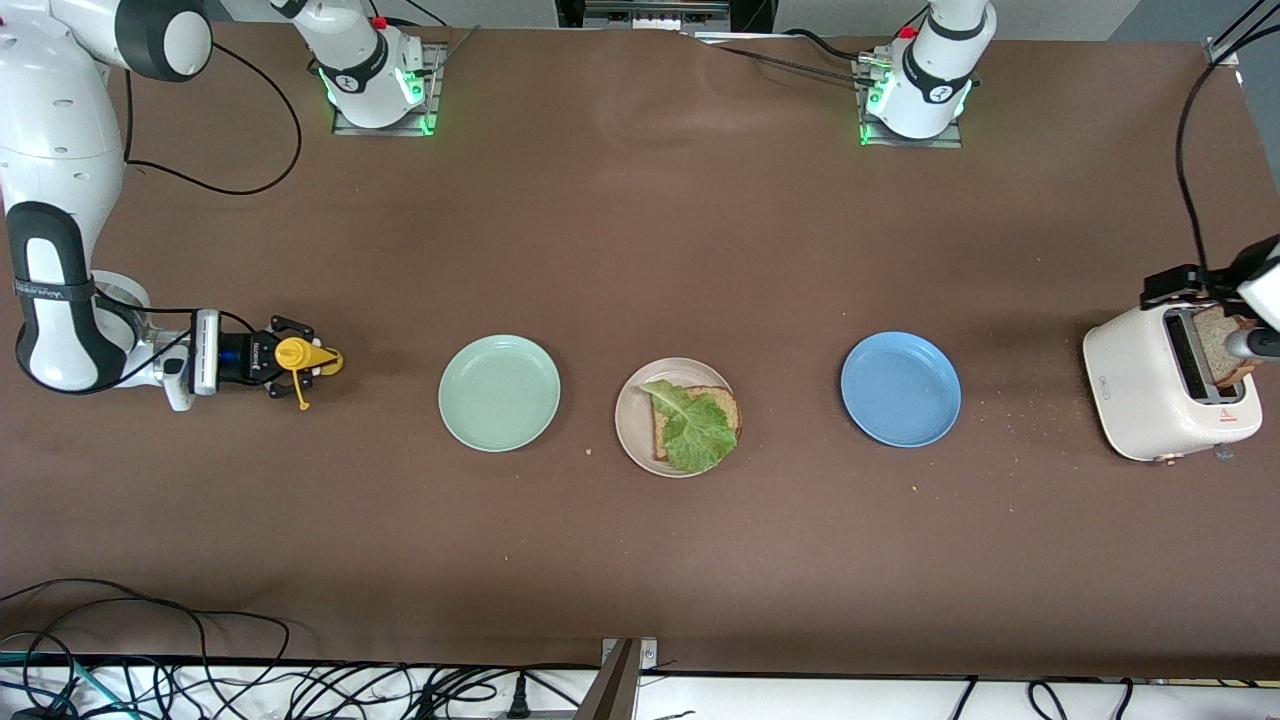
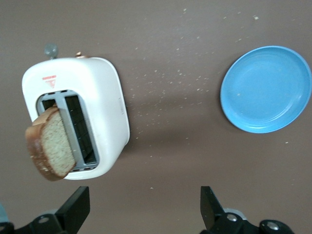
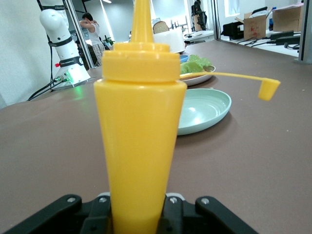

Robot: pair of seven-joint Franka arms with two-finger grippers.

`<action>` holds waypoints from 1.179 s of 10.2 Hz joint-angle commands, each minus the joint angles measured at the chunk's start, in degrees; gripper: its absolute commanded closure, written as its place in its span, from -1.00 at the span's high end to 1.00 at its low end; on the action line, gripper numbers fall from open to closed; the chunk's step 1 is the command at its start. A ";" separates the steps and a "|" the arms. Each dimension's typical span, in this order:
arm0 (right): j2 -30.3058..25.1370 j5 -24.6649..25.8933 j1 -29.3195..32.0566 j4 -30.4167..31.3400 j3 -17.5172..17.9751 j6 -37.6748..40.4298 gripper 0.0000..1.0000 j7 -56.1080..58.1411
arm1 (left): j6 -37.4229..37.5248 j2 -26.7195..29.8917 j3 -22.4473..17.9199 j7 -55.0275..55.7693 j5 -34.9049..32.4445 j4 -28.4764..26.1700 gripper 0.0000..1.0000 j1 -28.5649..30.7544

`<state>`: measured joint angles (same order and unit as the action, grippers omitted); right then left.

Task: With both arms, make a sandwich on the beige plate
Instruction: 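Return the mustard with the right gripper while the left gripper grasps toast, then release the mustard with the right gripper while the left gripper lifts toast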

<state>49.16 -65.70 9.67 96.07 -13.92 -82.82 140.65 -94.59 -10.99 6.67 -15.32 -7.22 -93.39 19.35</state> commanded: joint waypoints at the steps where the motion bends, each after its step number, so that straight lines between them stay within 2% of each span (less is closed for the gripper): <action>1: 1.72 -2.68 0.35 -0.53 0.48 1.35 -1.00 4.97 | -0.24 -4.99 -0.07 -2.17 -1.31 3.56 1.00 6.01; 3: 3.04 -3.90 0.44 -0.35 0.56 1.61 -1.00 7.78 | -0.68 -9.38 -0.07 -2.52 -2.61 6.90 1.00 9.37; 5: 4.36 -5.57 0.61 -0.09 0.74 2.40 -1.00 7.89 | -5.40 -10.63 -0.07 -2.52 -5.51 6.83 1.00 11.22; 7: 4.63 -5.84 0.70 -0.18 0.74 2.40 -1.00 7.80 | -7.09 -13.08 -0.07 -2.43 -5.61 6.82 1.00 12.46; 8: 4.63 -5.84 0.70 -0.18 0.74 2.40 -0.56 7.62 | -8.75 -14.31 -0.07 -2.26 -5.26 6.39 1.00 12.55; 9: 4.71 -5.84 0.70 -0.18 0.74 2.32 0.30 7.45 | -10.25 -14.93 -0.07 -1.99 -5.09 6.30 1.00 12.72; 10: 4.72 -6.28 0.61 -0.18 0.74 2.31 0.60 7.36 | -11.83 -16.15 -0.07 -1.99 -5.17 6.21 1.00 12.73; 11: 4.80 -6.28 0.61 -0.26 0.74 2.31 1.00 7.27 | -12.46 -16.52 -0.07 -1.90 -4.91 5.69 0.75 12.99; 12: 4.80 -6.28 0.61 -0.53 0.74 2.31 1.00 7.18 | -12.20 -16.69 -0.07 -2.43 -4.91 5.16 -0.12 13.51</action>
<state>53.47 -70.86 9.69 96.10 -13.48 -81.53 147.22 -106.65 -27.14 5.93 -17.22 -11.01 -88.50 31.68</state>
